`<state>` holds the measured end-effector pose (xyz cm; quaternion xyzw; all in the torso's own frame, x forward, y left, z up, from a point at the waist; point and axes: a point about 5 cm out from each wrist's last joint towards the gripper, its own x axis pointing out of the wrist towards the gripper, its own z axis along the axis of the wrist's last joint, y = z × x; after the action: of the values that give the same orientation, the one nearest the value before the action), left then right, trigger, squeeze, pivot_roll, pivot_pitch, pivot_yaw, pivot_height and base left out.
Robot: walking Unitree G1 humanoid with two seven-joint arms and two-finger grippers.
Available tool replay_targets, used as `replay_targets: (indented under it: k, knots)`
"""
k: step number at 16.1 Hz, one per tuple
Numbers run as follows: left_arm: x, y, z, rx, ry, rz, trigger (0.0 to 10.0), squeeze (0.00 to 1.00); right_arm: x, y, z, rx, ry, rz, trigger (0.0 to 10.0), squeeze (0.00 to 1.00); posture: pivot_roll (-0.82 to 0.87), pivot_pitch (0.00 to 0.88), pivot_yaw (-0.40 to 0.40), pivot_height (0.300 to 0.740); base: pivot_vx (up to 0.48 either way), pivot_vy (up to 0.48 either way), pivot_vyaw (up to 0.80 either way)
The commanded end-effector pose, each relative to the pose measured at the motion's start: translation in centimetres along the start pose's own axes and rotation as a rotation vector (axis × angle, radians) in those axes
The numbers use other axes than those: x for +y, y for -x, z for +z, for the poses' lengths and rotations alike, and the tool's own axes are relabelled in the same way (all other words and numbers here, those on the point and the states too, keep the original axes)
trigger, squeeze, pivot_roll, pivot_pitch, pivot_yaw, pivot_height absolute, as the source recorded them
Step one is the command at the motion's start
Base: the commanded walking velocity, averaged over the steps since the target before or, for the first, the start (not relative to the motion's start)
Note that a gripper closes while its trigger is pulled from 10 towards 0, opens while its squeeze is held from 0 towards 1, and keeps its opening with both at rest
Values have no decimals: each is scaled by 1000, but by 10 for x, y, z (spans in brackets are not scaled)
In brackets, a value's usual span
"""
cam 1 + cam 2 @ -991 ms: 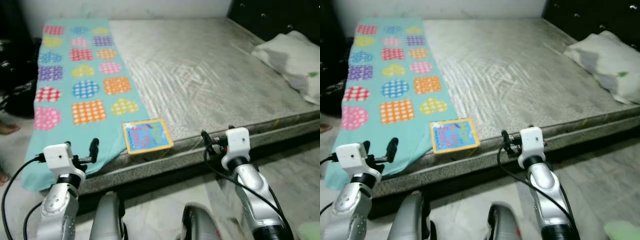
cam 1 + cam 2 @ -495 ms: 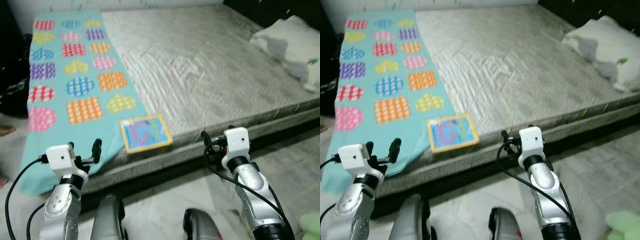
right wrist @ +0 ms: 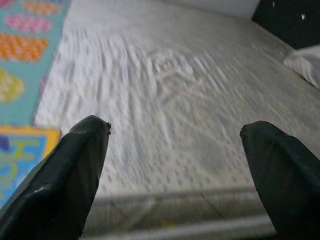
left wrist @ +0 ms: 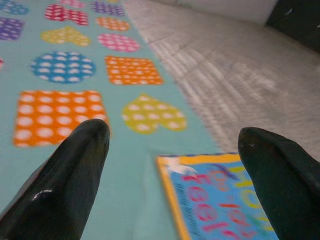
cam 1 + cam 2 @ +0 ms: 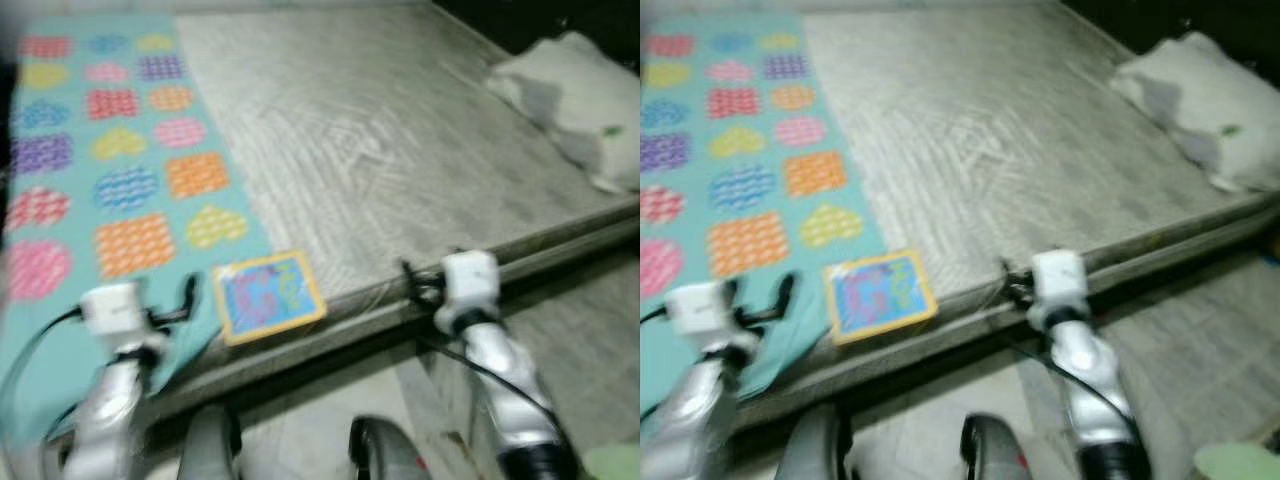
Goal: Clean up the room
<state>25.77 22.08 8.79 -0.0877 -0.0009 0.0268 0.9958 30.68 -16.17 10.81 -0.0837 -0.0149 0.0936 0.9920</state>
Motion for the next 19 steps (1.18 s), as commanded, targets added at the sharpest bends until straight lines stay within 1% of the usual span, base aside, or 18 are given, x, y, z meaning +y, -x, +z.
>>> replay_targets:
  k: [1,5,8,9,10,12,14,15,16,17,18,19]
  knots:
    - [-6,0,-6,25,18,-1,10000,0,-13,9,-10,41,14,-38,10000,0,-51,135,-53,612,0,0,0]
    - [-8,0,-8,50,20,-16,10000,0,-13,9,-11,39,13,-36,10000,0,-50,135,-55,612,0,0,0]
    - [-8,-2,-10,68,33,-6,10000,0,-14,9,-11,39,14,-33,10000,0,-53,134,-58,578,0,0,0]
    - [-8,-2,-10,70,43,6,10000,0,-15,9,-10,38,16,-32,10000,0,-55,134,-60,563,0,0,0]
    - [-6,-3,-10,72,48,19,10000,0,-15,9,-10,32,18,-30,10000,0,-56,134,-62,563,0,0,0]
    - [0,-6,-11,81,98,81,10000,0,-16,9,-10,39,27,-30,10000,0,-57,135,-65,563,0,0,0]
    - [4,-10,-9,87,109,125,10000,0,-16,9,-10,39,29,-28,10000,0,-58,138,-67,563,0,0,0]
    - [3,-12,-9,86,120,132,10000,0,-17,9,-10,42,31,-27,10000,0,-58,138,-67,563,0,0,0]
    - [3,-16,-10,91,160,160,10000,0,-17,10,-12,51,40,-25,10000,0,-62,143,-67,563,0,0,0]
    - [2,-21,-13,113,175,171,10000,0,-18,12,-13,51,43,-22,10000,0,-67,149,-67,563,0,0,0]
    - [-1,-26,-13,123,187,172,10000,0,-18,14,-14,56,43,-22,10000,0,-82,154,-62,563,0,0,0]
    - [-2,-28,-13,127,187,166,10000,0,-19,16,-12,45,29,-17,10000,0,-89,156,-61,553,0,0,0]
